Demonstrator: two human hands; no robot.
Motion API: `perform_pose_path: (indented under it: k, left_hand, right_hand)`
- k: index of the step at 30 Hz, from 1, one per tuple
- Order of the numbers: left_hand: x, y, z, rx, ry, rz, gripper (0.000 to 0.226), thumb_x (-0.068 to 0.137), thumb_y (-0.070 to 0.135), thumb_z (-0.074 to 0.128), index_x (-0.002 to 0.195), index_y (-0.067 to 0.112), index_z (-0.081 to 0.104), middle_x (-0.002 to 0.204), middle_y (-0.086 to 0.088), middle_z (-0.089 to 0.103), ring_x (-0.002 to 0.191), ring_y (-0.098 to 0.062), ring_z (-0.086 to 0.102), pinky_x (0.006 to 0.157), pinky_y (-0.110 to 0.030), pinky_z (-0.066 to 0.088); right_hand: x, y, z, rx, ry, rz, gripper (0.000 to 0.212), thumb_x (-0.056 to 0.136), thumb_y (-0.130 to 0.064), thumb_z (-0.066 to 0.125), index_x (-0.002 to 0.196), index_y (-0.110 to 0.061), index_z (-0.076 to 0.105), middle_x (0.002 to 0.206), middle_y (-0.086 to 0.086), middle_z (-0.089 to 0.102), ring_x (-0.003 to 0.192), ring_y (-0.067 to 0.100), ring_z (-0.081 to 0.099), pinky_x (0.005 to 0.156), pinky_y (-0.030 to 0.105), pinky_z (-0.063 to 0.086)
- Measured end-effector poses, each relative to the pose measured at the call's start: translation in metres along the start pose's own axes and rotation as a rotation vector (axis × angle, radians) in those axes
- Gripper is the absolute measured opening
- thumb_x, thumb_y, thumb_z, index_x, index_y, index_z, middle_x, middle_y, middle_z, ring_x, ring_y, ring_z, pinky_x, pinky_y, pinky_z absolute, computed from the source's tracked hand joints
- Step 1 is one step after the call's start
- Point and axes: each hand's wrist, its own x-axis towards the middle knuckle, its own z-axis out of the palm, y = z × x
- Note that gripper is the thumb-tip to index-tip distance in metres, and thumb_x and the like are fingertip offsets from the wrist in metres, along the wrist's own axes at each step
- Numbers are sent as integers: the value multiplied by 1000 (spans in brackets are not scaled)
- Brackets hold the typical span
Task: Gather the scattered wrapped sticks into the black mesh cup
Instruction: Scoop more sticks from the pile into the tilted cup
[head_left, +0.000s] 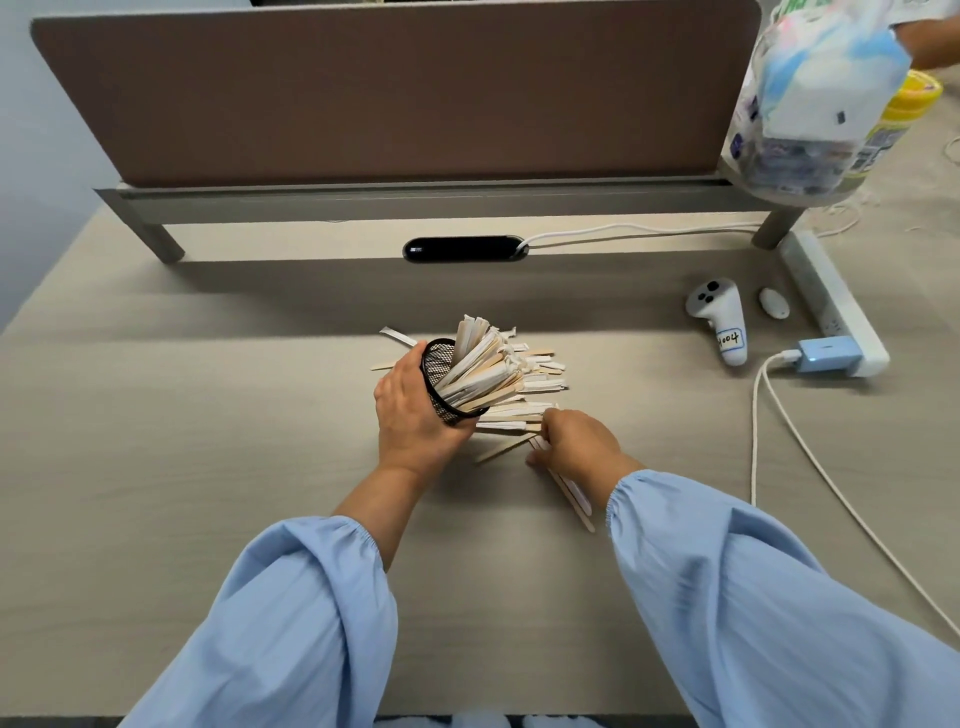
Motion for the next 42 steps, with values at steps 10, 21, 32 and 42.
perform_pose_path:
  k: [10,21,32,42]
  left_hand:
    - [0,-9,-8,1,14,-22,90,56,50,62,129,2,38,124,-17,52,112,-34,48,98,-50,35]
    - [-1,-10,-8,-1,10,-52,92,55,52,61,129,1,38,125,-18,52,112,-37,48,98,-50,35]
    - [3,-9,-15,-8,38,-77,93,53,53,57,129,3,37,125,-18,51,113,-36,47,99,-47,32]
    - [12,-22,-28,-3,79,-97,92,54,52,58,129,3,36,125,-18,51,112,-37,47,99,-50,34]
  right_hand:
    - [11,-14,3,-36,20,7,35,87,-32,55,112,-7,57,122,16,60,113,34,56,88,33,45]
    - [14,-19,-5,-15,-35,46,20,78,-6,59,96,-2,66,92,21,59,93,36,61,70,28,39]
    - [12,-17,-13,7,-62,27,35,92,-14,36,125,-3,40,130,23,52,116,38,52,93,37,42]
    - [15,-31,-36,-400,-178,38,34,88,-13,47,119,-13,58,128,6,59,117,25,56,93,33,46]
